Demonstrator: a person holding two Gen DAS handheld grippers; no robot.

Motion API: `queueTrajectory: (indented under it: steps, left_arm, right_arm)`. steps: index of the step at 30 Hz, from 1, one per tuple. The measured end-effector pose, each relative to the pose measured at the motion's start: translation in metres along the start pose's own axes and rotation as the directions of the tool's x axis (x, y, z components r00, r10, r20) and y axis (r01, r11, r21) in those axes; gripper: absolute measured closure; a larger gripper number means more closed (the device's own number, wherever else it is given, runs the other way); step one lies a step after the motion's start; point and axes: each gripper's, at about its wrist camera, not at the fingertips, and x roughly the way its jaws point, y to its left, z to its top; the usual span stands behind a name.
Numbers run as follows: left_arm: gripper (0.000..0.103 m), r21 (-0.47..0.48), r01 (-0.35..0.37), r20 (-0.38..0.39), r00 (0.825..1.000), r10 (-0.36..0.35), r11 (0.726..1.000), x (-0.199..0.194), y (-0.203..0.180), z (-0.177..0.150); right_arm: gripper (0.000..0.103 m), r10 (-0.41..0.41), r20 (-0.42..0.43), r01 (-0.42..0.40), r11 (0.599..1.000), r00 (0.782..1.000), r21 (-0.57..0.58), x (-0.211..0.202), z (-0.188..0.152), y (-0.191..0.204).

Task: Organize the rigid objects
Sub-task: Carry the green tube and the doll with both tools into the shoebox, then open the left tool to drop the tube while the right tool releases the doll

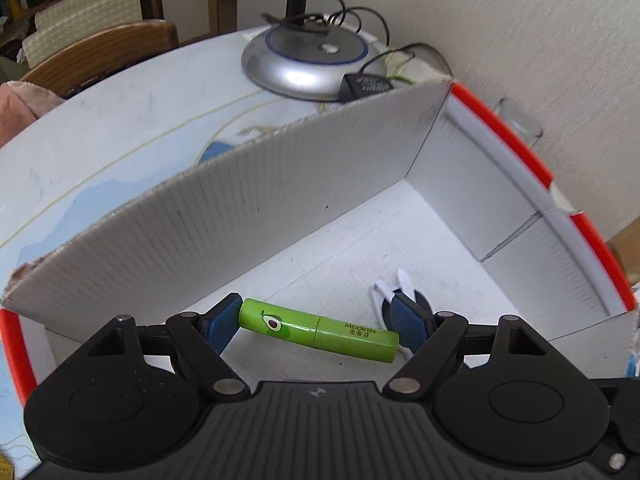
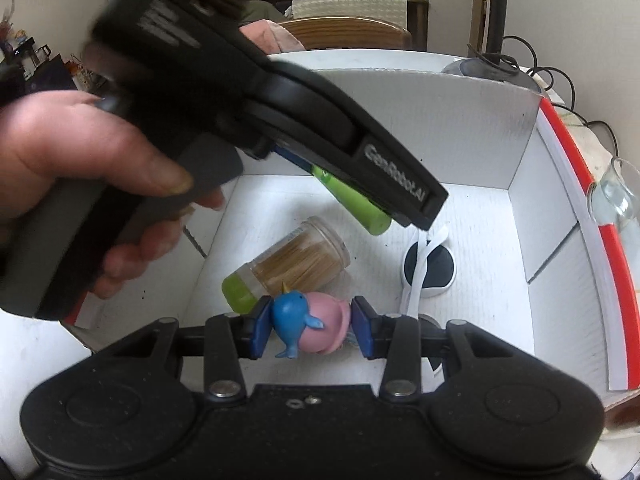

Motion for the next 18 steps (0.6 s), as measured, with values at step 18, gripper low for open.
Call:
queueTrajectory:
  steps: [18]
  left_arm:
    - [0.021, -0.018, -0.057, -0.071, 0.996, 0.055, 0.998, 0.007, 0.001, -0.007]
  right_arm:
    - [0.046, -0.004, 0.02, 0.002, 0.997, 1.0, 0.075, -0.006, -0.005, -0.01]
